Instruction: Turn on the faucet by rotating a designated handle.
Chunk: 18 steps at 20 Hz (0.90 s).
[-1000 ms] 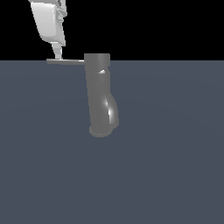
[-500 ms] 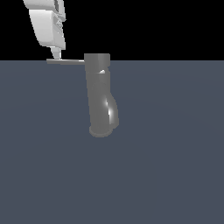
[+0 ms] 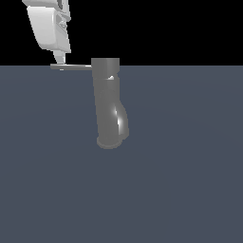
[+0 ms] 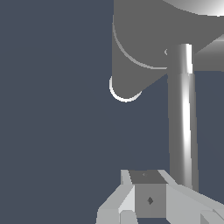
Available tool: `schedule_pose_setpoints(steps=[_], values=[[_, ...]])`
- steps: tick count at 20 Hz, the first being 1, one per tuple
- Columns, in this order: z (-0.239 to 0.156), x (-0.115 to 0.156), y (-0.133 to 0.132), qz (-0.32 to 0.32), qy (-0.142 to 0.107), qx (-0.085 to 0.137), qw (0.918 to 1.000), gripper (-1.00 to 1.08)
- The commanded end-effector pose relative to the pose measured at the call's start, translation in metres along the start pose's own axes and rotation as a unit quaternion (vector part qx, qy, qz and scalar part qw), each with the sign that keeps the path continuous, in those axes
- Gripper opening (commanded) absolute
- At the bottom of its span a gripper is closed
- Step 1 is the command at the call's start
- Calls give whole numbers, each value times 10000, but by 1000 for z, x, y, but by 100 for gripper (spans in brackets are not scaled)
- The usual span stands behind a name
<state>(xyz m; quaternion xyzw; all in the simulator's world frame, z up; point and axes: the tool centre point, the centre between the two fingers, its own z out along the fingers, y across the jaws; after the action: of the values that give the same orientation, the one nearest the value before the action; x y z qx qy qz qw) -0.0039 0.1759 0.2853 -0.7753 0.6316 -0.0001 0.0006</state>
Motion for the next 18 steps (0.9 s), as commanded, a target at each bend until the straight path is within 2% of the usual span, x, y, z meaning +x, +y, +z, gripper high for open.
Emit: schedule_pose_setpoints(steps=[1, 18], values=[[0, 1, 8, 2, 3, -6, 10000, -100], [0, 5, 62, 5, 3, -5, 10000, -100]])
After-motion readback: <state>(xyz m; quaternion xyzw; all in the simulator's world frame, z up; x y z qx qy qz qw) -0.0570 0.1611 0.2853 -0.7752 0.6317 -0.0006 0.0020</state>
